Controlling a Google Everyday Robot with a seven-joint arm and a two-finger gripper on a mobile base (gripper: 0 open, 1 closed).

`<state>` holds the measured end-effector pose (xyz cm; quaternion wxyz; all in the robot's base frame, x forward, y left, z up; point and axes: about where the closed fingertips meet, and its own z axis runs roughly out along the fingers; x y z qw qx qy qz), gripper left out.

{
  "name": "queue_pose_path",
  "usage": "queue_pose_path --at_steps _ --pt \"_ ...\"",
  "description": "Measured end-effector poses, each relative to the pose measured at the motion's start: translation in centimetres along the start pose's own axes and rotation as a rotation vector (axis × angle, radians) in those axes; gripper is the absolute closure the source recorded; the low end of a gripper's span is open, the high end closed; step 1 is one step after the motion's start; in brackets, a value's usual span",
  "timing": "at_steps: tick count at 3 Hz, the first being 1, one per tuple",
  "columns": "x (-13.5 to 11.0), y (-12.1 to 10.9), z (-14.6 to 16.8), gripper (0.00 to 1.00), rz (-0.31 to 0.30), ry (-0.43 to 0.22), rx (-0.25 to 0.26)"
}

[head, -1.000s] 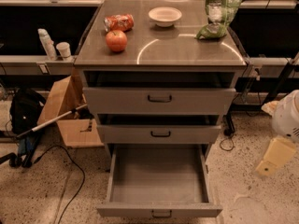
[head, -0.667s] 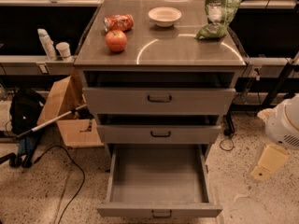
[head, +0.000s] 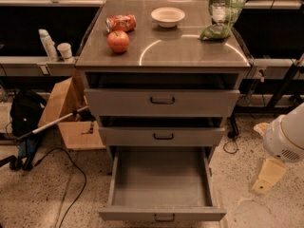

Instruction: Close bottom drawer

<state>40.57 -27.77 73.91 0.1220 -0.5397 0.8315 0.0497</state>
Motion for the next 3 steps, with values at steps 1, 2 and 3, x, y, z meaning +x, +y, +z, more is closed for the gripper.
queue_pose_path --at_steps 1,2,3 --pt "0.5 0.2 1.4 0.0 -0.002 -0.003 -0.024" --pt "1.2 0.6 3.2 0.0 0.014 0.013 -0.043" --pt "1.6 0.7 4.3 0.0 0.024 0.014 -0.044"
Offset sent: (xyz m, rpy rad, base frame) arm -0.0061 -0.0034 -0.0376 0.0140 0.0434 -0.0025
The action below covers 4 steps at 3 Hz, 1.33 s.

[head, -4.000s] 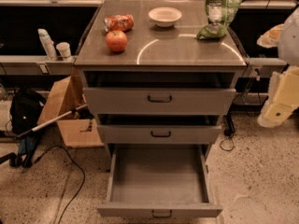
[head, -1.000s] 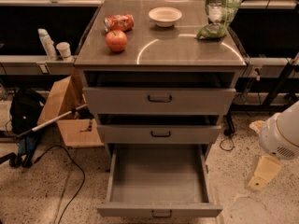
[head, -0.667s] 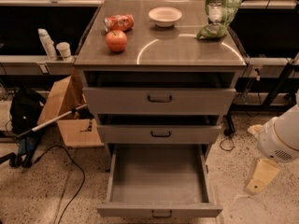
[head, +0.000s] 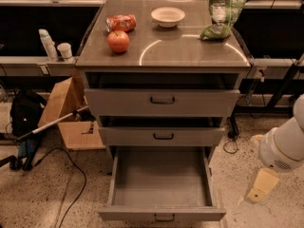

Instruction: Close bottom drawer

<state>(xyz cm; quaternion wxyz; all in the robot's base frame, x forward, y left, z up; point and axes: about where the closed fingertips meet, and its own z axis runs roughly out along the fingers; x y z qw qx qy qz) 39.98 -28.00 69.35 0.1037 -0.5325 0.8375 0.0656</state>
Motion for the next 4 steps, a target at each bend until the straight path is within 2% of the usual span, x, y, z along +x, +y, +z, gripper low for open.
queue_pose_path --at_steps 4 --pt "3.1 2.2 7.1 0.0 0.061 0.056 -0.059"
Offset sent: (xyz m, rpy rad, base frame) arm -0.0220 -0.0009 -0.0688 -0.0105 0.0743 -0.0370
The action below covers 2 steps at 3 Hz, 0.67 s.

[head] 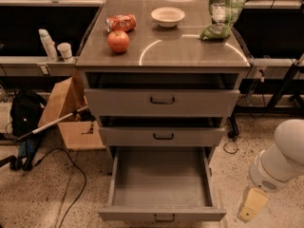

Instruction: Close bottom drawer

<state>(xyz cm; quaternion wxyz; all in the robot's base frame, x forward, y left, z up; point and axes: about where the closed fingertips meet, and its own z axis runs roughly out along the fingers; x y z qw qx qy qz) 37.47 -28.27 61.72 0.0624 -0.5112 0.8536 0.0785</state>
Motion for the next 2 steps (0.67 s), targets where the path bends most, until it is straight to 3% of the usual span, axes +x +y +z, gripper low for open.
queue_pose_path --at_steps 1,2 --pt "0.6 0.5 1.5 0.0 0.011 0.016 -0.019" --pt "0.9 1.1 2.8 0.17 0.006 0.017 -0.035"
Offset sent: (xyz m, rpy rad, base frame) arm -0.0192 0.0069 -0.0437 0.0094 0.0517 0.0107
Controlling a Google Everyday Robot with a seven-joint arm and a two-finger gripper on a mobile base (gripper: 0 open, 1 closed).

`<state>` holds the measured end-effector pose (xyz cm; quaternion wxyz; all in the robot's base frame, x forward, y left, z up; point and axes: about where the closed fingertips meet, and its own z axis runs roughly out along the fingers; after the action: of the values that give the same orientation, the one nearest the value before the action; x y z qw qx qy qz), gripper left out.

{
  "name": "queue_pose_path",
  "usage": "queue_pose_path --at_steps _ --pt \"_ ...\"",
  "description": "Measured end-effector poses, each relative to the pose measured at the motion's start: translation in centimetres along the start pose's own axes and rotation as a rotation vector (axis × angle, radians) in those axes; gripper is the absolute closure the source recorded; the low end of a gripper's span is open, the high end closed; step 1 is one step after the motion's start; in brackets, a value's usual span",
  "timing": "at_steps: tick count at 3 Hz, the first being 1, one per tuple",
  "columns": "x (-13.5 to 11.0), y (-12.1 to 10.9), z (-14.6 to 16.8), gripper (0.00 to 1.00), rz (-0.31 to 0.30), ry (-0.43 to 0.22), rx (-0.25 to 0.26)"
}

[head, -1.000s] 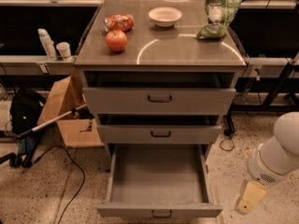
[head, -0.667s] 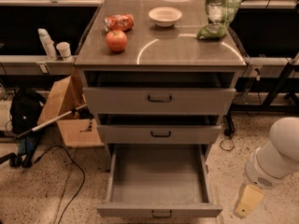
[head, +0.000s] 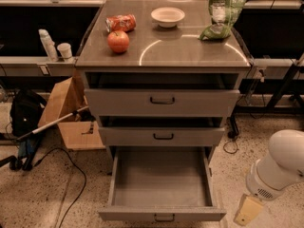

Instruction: Close bottom drawer

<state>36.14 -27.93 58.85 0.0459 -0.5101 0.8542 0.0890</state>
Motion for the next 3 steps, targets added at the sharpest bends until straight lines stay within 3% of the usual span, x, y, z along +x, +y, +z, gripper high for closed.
queue_pose_path --at_steps 2,3 --pt "-0.4 0.9 3.2 0.72 -0.042 -0.054 -0.05" --pt "-0.7 1.0 5.0 0.99 -0.062 -0.173 -0.125"
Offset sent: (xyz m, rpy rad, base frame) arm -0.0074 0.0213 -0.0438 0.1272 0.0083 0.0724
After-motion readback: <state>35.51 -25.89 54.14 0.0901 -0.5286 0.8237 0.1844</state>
